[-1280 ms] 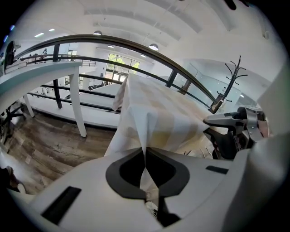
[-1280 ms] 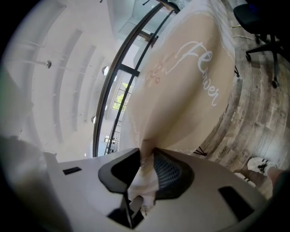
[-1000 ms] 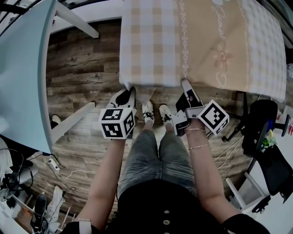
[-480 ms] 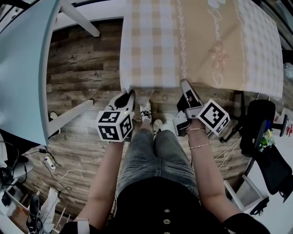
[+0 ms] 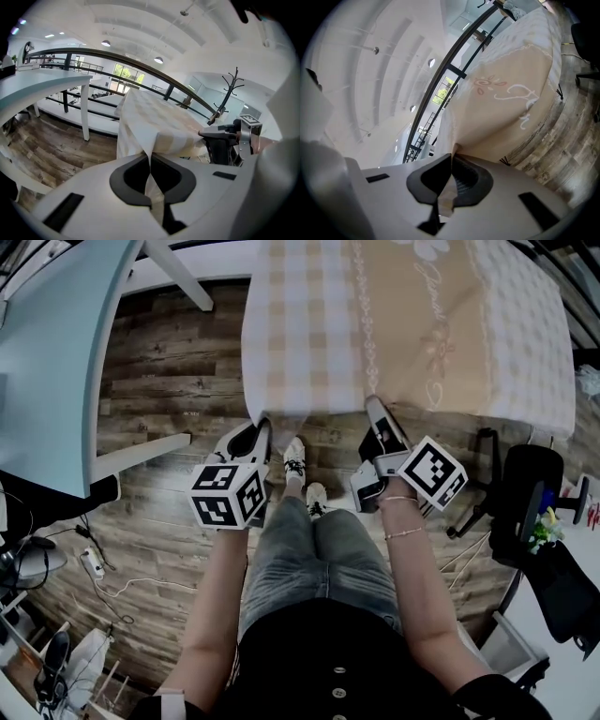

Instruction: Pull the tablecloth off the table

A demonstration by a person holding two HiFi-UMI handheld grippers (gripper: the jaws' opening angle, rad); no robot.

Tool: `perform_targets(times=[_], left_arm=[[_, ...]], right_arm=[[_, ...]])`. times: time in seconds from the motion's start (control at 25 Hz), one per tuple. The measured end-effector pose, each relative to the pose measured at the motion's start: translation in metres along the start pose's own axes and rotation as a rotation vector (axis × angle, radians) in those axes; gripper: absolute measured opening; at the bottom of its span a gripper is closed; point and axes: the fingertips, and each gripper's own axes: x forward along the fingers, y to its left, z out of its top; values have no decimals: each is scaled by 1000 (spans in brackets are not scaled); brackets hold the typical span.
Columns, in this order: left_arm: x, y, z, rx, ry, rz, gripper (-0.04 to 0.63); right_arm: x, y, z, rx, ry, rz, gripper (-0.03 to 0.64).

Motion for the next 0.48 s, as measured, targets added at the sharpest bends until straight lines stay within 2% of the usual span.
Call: perform_targets(times=[0.2,0.48], left_arm=[[-21,-15,2,-7,-37,15,17],[-59,-45,-27,-10,-81,16,17]], right_arm=[[-18,5,0,-13,6,19,28],[-65,0,-26,-27,27,43,28]])
